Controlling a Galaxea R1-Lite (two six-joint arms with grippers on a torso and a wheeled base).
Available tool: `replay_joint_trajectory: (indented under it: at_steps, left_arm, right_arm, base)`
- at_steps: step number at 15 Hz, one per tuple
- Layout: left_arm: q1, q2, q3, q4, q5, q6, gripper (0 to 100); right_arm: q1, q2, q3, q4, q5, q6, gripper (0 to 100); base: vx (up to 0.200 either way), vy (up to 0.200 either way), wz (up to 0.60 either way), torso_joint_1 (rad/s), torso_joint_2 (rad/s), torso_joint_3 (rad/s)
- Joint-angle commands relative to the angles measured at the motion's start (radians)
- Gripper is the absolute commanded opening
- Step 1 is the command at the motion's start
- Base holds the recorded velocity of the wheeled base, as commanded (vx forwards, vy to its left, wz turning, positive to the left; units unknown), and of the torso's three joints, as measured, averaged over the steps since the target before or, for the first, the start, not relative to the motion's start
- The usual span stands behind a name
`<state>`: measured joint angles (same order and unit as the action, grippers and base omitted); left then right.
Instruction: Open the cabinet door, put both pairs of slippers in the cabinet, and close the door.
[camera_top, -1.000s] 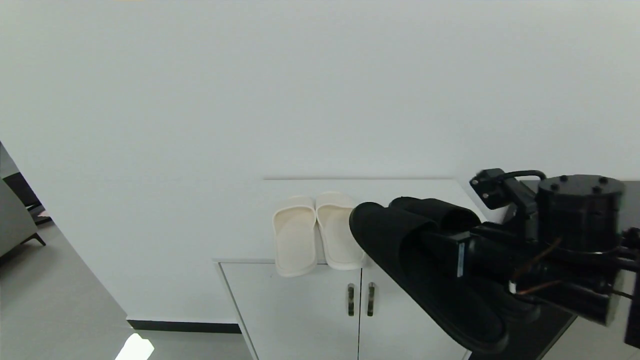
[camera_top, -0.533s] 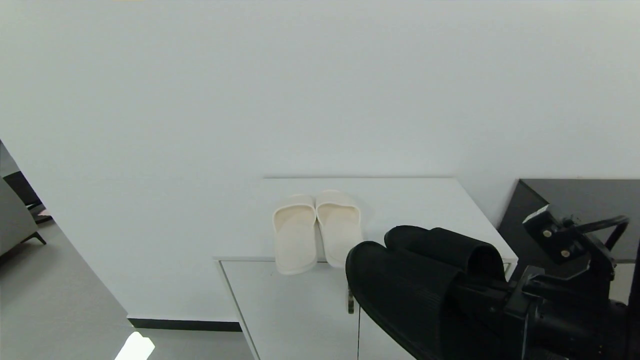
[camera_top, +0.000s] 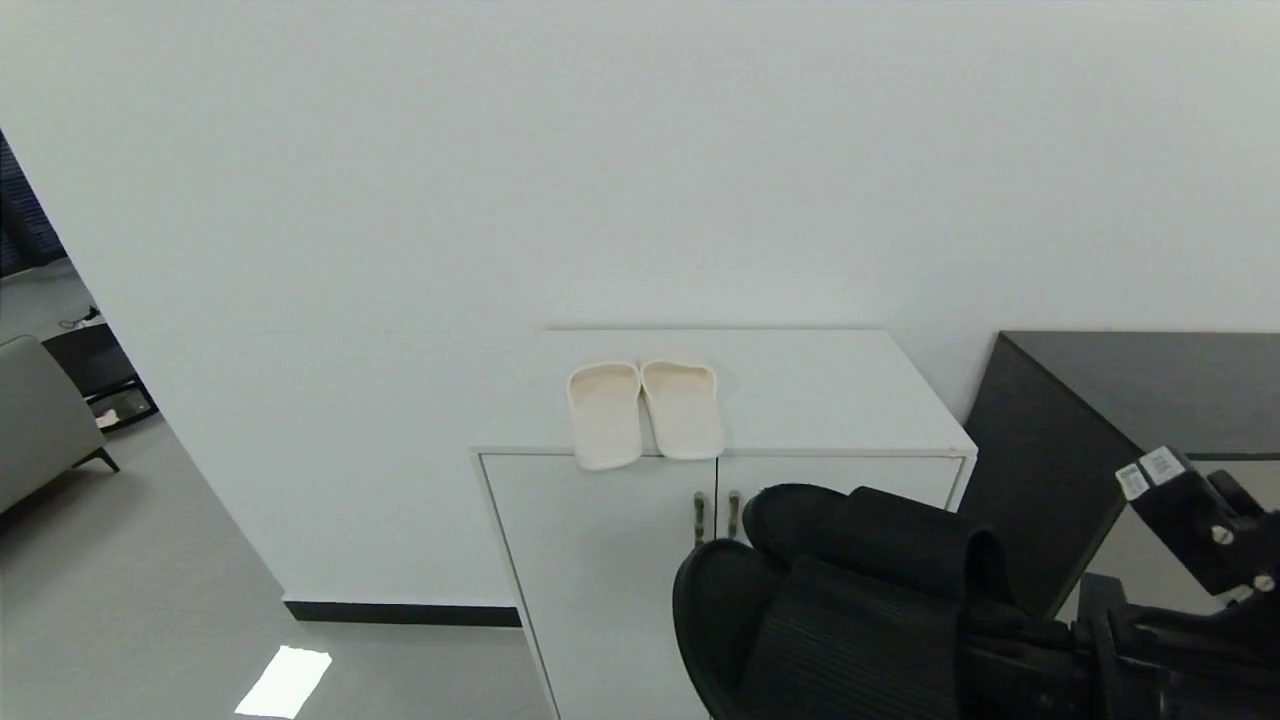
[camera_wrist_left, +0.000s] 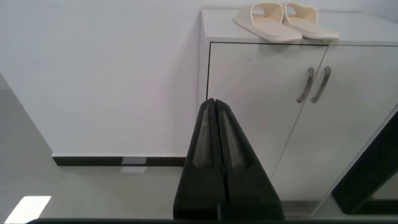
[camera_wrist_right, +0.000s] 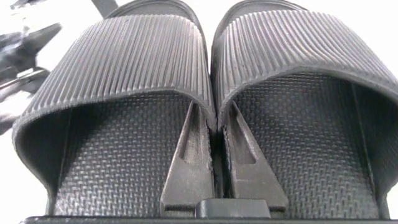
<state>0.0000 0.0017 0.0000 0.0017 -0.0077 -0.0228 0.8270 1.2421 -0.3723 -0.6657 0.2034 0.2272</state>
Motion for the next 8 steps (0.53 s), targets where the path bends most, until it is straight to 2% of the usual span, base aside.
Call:
replay_joint_trajectory:
  at_steps: [1, 4, 8]
  left_arm:
    - [0.0, 0.0, 0.0, 0.0, 0.0, 0.0, 0]
    - [0.0, 0.0, 0.0, 0.0, 0.0, 0.003, 0]
    - [0.0, 0.0, 0.0, -0.002, 0.0, 0.004, 0]
  right_arm:
    - [0.0, -0.039, 0.016, 0.0, 0.013, 0.0, 0]
    - [-0.002, -0.036, 0.03, 0.0, 0.028, -0.003, 0]
    - [-0.003, -0.021, 0.05, -0.006, 0.03, -0.008, 0]
  base:
    - [0.0, 0.0, 0.0, 0.0, 0.0, 0.0]
    - [0.0, 0.0, 0.0, 0.0, 0.0, 0.0]
    - [0.0, -0.2, 0.0, 0.01, 0.0, 0.004]
